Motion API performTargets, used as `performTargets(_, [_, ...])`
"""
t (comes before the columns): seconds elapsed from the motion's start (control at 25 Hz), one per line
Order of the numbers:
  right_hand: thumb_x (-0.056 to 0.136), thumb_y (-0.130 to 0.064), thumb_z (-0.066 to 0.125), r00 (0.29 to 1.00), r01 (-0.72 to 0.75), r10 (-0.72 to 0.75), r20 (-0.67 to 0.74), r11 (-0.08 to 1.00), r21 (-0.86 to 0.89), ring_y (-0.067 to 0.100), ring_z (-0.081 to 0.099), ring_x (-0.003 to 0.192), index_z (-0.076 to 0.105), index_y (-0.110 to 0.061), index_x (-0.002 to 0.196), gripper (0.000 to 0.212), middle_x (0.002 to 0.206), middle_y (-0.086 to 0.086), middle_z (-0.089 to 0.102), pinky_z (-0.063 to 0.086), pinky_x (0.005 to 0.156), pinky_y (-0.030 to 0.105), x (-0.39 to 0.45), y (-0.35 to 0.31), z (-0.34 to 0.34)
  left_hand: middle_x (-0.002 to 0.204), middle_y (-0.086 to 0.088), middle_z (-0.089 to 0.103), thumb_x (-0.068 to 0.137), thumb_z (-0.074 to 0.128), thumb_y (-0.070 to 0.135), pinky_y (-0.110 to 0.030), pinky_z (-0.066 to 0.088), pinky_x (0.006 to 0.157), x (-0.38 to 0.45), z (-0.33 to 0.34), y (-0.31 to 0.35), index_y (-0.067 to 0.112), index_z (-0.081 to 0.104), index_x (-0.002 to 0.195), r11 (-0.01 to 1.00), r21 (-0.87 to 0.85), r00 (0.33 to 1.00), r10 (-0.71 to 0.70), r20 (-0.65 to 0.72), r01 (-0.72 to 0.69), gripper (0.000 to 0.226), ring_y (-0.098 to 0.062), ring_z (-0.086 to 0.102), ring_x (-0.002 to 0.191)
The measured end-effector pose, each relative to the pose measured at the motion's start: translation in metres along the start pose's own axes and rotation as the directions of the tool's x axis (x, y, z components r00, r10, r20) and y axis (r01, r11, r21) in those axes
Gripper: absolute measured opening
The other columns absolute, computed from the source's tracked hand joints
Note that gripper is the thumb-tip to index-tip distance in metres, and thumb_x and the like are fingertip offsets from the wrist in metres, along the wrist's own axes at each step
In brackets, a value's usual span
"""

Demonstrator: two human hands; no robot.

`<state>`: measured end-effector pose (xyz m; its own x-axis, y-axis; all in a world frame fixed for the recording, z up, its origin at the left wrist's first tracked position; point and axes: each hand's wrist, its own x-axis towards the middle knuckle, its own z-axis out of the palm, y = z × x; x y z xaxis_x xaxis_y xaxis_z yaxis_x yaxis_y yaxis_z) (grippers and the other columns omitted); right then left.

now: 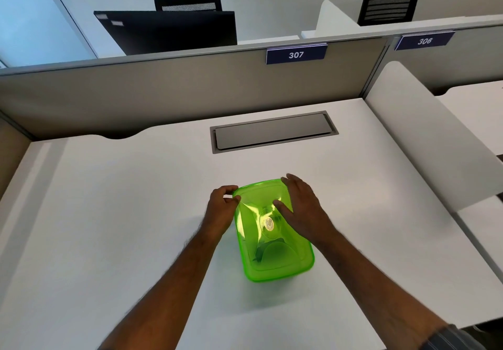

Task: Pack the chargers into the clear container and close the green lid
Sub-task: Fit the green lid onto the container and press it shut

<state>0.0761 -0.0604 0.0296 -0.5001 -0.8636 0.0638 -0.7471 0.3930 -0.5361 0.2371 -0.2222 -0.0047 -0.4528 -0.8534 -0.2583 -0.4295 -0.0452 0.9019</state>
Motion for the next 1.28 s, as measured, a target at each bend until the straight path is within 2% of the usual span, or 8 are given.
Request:
performTargets(0.16, [0.099,-0.054,0.046,0.995,0.020,-0.003,0.099,0.986,-0.167,0.027,0.019,0.153,0.026,-0.008,0.156,0.076,0.165,0.013,0.022,0.019,0.123,0.038,0.015,-0.004,0.021,0.126,-0.008,0.066,0.094,0.067,0.006,-0.005,0.047,0.062,0.001,0.001,-0.003,0.014,0.068,0.120,1.000,-0.013,1.000,0.014,-0.005,-0.014,0.027,-0.013,0.063,0.084])
performTargets(0.24, [0.100,-0.055,0.042,0.991,0.018,0.005,0.132,0.985,-0.172,0.027,0.010,0.155,0.019,-0.006,0.158,0.080,0.167,0.012,0.013,0.013,0.125,0.036,0.014,-0.001,0.029,0.126,-0.008,0.066,0.094,0.067,0.007,-0.006,0.048,0.063,0.002,0.001,-0.004,0.016,0.068,0.119,1.000,-0.019,1.000,0.019,-0.008,-0.019,0.026,-0.013,0.064,0.086])
performTargets(0.44, [0.102,-0.051,0.040,0.992,0.051,-0.033,0.118,0.987,-0.152,0.024,0.000,0.156,0.015,-0.006,0.159,0.076,0.169,0.010,0.005,0.011,0.125,0.034,0.009,0.005,0.033,0.126,-0.006,0.066,0.094,0.068,0.008,-0.014,0.049,0.068,0.004,0.002,-0.007,0.020,0.068,0.116,0.999,-0.040,1.000,0.019,-0.006,-0.019,0.025,-0.015,0.067,0.089])
performTargets(0.52, [0.103,-0.050,0.040,0.993,0.062,-0.042,0.115,0.983,-0.172,0.025,0.001,0.156,0.016,-0.008,0.159,0.074,0.169,0.010,0.006,0.013,0.125,0.034,0.008,0.006,0.034,0.126,-0.006,0.067,0.094,0.068,0.008,-0.015,0.049,0.070,0.004,0.002,-0.008,0.021,0.068,0.115,0.999,-0.050,1.000,0.016,-0.003,-0.016,0.025,-0.016,0.067,0.090])
performTargets(0.64, [0.103,-0.048,0.041,0.994,0.045,-0.027,0.107,0.984,-0.173,0.030,0.010,0.155,0.018,-0.009,0.159,0.072,0.168,0.010,0.012,0.018,0.125,0.039,0.006,0.006,0.035,0.126,-0.008,0.066,0.093,0.068,0.006,-0.007,0.049,0.064,0.004,0.002,-0.008,0.020,0.069,0.114,0.999,-0.050,1.000,0.015,-0.010,-0.015,0.026,-0.013,0.066,0.087])
performTargets(0.76, [0.103,-0.046,0.044,0.996,0.032,-0.018,0.089,0.988,-0.154,0.031,0.017,0.152,0.022,-0.010,0.158,0.070,0.167,0.009,0.016,0.018,0.124,0.038,0.006,0.007,0.036,0.126,-0.009,0.067,0.093,0.068,0.005,-0.004,0.048,0.062,0.005,0.003,-0.008,0.017,0.069,0.116,0.999,-0.047,1.000,0.017,-0.013,-0.018,0.026,-0.011,0.066,0.085])
performTargets(1.16, [0.102,-0.048,0.042,0.996,0.050,-0.033,0.086,0.978,-0.201,0.030,0.020,0.153,0.024,-0.008,0.157,0.071,0.166,0.011,0.018,0.017,0.125,0.036,0.008,0.013,0.040,0.127,-0.008,0.066,0.093,0.069,0.006,-0.003,0.047,0.063,0.005,0.003,-0.009,0.014,0.069,0.119,0.999,-0.046,0.999,0.028,-0.016,-0.029,0.028,-0.005,0.065,0.084])
performTargets(1.28, [0.102,-0.049,0.042,0.996,0.042,-0.024,0.088,0.976,-0.212,0.029,0.019,0.153,0.023,-0.008,0.158,0.071,0.167,0.011,0.016,0.019,0.125,0.038,0.008,0.013,0.041,0.130,-0.006,0.063,0.094,0.068,0.007,-0.005,0.049,0.067,0.000,0.002,-0.012,0.014,0.067,0.125,0.998,-0.050,0.999,0.049,-0.012,-0.050,0.031,-0.006,0.066,0.091])
